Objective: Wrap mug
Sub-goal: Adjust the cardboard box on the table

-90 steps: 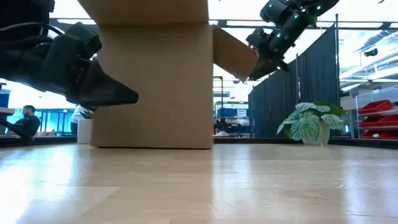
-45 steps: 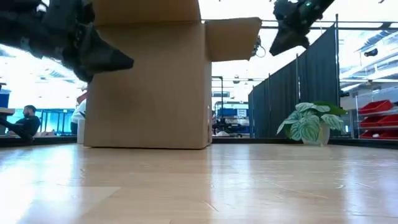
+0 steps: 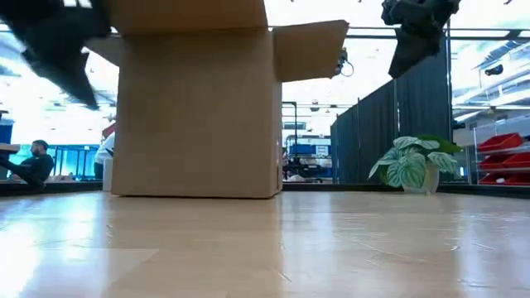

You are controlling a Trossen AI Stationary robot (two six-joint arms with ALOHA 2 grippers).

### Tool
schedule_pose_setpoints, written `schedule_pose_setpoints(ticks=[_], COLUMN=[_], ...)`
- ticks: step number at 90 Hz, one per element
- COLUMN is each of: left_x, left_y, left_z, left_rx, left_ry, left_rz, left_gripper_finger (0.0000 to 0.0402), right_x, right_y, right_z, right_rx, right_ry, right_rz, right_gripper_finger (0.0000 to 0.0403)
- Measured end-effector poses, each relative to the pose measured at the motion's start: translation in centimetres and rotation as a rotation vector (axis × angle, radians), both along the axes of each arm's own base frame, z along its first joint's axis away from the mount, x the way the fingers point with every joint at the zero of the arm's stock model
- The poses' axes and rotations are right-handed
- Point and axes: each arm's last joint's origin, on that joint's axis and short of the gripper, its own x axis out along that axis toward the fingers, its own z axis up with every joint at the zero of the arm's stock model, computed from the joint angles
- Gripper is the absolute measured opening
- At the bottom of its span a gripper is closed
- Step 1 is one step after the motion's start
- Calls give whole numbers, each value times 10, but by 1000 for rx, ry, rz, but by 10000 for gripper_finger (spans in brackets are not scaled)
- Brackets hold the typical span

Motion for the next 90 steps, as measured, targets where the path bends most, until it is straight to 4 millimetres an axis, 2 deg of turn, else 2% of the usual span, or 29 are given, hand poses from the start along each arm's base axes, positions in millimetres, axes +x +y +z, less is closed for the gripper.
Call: schedule_pose_setpoints(ticks=[12, 23, 42, 55, 69, 90], left_x=[-2, -9, 5, 14, 23, 22], left_y=[5, 14, 13, 11, 7, -2], left_z=[-16, -34, -65, -76, -66, -21], left_rx=[116, 138, 298, 380, 446, 516], left_ry=[-35, -33, -307, -461, -491, -499], left_rz=[41, 154, 125, 113, 85, 16], left_gripper_finger=[0, 0, 0, 0, 0, 0], right_x=[1, 2, 5, 8, 10, 2], right_y=[4, 5, 4, 3, 2, 5], right_z=[0, 1, 4, 6, 4, 3], right_rx=[-12, -18, -34, -46, -43, -48], right_ry=[-3, -11, -51, -81, -69, -6], right_rz=[4, 7, 6, 10, 11, 45], right_gripper_finger=[73, 73, 73, 73, 73, 73])
